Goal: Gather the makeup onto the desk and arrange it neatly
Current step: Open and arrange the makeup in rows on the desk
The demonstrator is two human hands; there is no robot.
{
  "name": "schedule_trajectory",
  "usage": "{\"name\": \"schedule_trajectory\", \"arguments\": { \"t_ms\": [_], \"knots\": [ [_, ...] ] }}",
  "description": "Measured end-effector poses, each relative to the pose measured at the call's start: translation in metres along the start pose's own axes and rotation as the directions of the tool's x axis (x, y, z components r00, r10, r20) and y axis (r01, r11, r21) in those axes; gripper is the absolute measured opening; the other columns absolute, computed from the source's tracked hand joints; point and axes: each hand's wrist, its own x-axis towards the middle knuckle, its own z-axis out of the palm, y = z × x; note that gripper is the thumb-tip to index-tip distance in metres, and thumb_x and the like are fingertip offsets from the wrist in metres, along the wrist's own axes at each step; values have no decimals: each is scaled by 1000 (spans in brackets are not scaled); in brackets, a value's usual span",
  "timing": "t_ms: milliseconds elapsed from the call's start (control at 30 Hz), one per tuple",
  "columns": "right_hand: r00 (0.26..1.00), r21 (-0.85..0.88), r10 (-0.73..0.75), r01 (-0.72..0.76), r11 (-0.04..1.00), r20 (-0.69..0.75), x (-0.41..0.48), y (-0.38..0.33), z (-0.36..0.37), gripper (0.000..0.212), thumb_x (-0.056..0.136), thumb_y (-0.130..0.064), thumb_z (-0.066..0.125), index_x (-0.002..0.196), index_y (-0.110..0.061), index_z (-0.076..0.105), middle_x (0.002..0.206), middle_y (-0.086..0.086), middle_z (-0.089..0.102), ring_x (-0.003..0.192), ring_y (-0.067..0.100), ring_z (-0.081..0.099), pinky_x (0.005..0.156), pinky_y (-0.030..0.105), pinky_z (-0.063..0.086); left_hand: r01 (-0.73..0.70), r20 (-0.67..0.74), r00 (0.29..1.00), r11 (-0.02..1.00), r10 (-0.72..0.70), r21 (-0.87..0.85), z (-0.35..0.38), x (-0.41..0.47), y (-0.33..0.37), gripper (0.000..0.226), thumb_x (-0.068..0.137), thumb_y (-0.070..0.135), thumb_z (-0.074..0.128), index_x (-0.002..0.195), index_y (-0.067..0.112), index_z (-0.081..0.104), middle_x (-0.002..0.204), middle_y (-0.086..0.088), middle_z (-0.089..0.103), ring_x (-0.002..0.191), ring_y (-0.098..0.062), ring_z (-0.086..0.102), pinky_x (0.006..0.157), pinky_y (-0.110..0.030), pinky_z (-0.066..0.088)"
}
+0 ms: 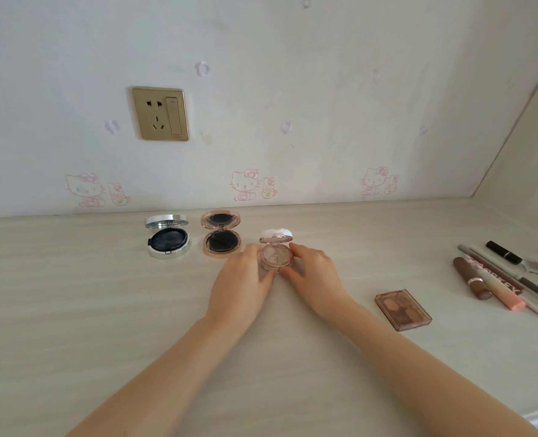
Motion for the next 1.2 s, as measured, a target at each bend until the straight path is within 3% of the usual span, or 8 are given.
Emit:
{"name": "schedule_trajectory", "arguments": {
  "t_ms": [100,233,667,933,1067,1200],
  "knots": [
    [1000,-21,-23,22,1000,-3,11,3,3,20,87,-22,63,106,-16,63,95,-1,68,90,16,56,68,19,33,-183,85,982,962,168,204,1,0,-3,47,92,39,53,135,19,48,140,8,46,134,-14,34,104,-29,37],
    [999,-23,-44,45,999,23,25,5,6,19,88,-22,63,105,-13,63,93,1,68,87,17,58,69,18,36,-231,153,970,914,189,332,1,5,-10,61,97,46,41,149,18,26,156,9,25,145,-14,14,113,-25,21],
    [997,-85,-29,34,996,67,50,4,13,26,89,-23,61,113,-13,60,102,4,67,96,22,58,78,26,41,-234,177,968,892,177,387,4,24,-22,63,97,48,37,149,14,25,158,4,22,146,-17,12,115,-29,19],
    [996,-103,12,-3,995,84,40,-3,6,37,91,-20,59,124,-6,52,120,10,60,115,27,52,81,19,32,-269,152,962,899,229,346,1,20,-17,56,96,34,45,146,12,33,156,-1,27,145,-19,20,115,-29,19],
    [992,-160,55,-37,986,110,28,-1,-11,53,94,-25,55,141,-6,38,139,10,48,132,25,40,106,28,31,-309,84,951,903,297,299,-3,12,-7,45,91,21,54,135,11,49,138,-1,52,135,-17,37,106,-28,34],
    [995,-184,69,-54,981,73,5,2,-43,48,96,-24,51,140,-7,41,135,6,53,130,24,42,105,28,31,-273,76,962,934,263,229,-1,2,10,39,91,21,51,130,14,53,124,1,61,126,-16,43,95,-32,43]
  ]
}}
